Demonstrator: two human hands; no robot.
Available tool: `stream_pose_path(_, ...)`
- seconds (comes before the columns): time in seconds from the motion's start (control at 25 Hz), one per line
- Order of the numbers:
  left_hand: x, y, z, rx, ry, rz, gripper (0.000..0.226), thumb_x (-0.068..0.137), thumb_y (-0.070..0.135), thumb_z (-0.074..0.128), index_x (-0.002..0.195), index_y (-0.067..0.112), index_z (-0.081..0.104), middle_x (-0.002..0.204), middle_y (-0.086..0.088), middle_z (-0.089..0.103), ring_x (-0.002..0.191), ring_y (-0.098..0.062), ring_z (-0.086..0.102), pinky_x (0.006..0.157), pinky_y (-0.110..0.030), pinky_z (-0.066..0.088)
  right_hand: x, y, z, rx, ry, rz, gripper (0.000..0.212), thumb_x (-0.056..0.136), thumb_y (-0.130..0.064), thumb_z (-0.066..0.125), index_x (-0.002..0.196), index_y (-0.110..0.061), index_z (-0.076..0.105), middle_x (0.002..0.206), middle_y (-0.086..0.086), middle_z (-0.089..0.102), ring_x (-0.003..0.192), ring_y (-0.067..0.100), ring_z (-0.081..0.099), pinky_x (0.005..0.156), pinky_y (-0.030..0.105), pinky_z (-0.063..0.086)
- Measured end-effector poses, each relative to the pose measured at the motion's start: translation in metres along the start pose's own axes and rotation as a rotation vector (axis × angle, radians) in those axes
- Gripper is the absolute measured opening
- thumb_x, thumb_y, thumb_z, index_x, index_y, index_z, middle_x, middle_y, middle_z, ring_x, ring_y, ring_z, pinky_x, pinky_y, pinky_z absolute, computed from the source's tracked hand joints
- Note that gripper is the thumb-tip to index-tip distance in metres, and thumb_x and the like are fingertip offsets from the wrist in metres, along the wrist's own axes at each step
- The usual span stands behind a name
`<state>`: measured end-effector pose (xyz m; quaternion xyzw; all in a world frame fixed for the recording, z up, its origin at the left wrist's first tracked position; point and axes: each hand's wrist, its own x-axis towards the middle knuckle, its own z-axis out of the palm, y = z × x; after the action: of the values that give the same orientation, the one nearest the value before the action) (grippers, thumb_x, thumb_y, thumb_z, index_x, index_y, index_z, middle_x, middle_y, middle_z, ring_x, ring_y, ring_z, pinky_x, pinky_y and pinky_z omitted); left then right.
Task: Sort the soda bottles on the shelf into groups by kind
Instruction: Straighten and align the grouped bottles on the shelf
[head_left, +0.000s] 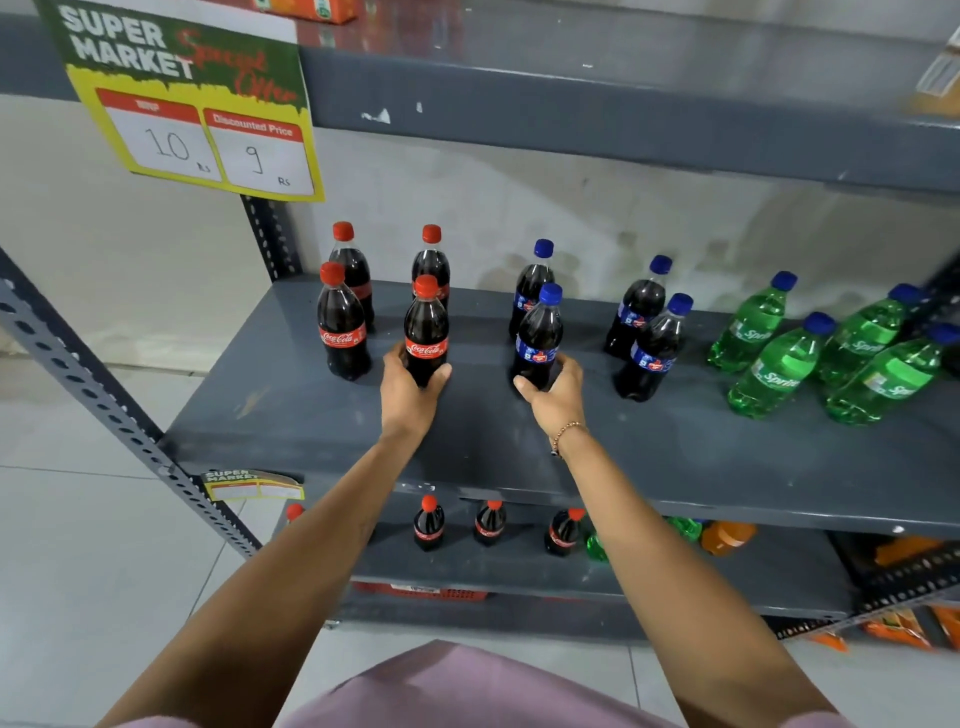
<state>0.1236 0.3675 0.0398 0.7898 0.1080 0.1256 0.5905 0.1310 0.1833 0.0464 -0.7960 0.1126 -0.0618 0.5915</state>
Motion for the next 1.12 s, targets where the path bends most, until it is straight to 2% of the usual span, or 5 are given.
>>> stream_pose_path(0.36, -0.026, -0.002, 0.013, 0.073, 0.178, 0.015, 0.061, 0.080, 0.019, 0.074, 0.120, -0.007, 0.037, 0.118, -0.017, 0.039, 0.113, -0.031, 0.042, 0.101, -0.035, 0.035, -0.008, 0.006, -0.010, 0.090, -0.081, 0.008, 0.068, 0.077, -0.008, 0.071, 0.131, -0.009, 0.031, 0.134, 0.009, 0.047, 0.123, 0.021, 0.047, 0.102, 0.032, 0.040)
stream_pose_path(0.48, -0.049, 0.003, 0.036, 0.038, 0.089, 0.004, 0.041, 0.081, 0.024, 0.073, 0.103, 0.006, 0.044, 0.098, -0.007, 0.047, 0.090, -0.022, 0.050, 0.089, -0.040, 0.045, -0.021, 0.021, -0.030, 0.103, 0.127, 0.084, 0.055, 0.078, -0.007, 0.069, 0.124, -0.003, 0.039, 0.125, 0.014, 0.045, 0.107, 0.021, 0.051, 0.099, 0.034, 0.044)
stream_pose_path(0.64, -0.054, 0.021, 0.081, 0.036, -0.144, -0.006, 0.075, 0.077, 0.026, 0.076, 0.135, 0.003, 0.033, 0.136, -0.011, 0.044, 0.126, -0.023, 0.042, 0.106, -0.030, 0.035, -0.022, 0.042, -0.086, 0.064, 0.507, 0.087, 0.049, 0.076, -0.008, 0.071, 0.114, 0.005, 0.043, 0.118, 0.018, 0.036, 0.107, 0.033, 0.050, 0.098, 0.041, 0.043)
stream_pose_path(0.88, -0.048, 0.032, 0.109, 0.055, -0.139, 0.031, 0.065, 0.081, 0.020, 0.073, 0.133, 0.008, 0.037, 0.133, -0.008, 0.050, 0.121, -0.023, 0.048, 0.090, -0.025, 0.037, 0.017, 0.040, -0.132, -0.054, 0.110, -0.014, 0.074, 0.071, -0.022, 0.078, 0.129, -0.006, 0.035, 0.133, 0.011, 0.040, 0.121, 0.021, 0.044, 0.105, 0.034, 0.037)
stream_pose_path(1.12, -0.050, 0.028, 0.114, 0.101, -0.073, 0.032, 0.049, 0.091, 0.020, 0.059, 0.133, 0.006, 0.039, 0.128, -0.011, 0.055, 0.118, -0.026, 0.050, 0.090, -0.025, 0.037, 0.028, 0.044, -0.134, -0.031, 0.136, -0.038, 0.057, 0.076, -0.008, 0.072, 0.124, -0.004, 0.042, 0.127, 0.016, 0.050, 0.116, 0.027, 0.051, 0.094, 0.026, 0.037)
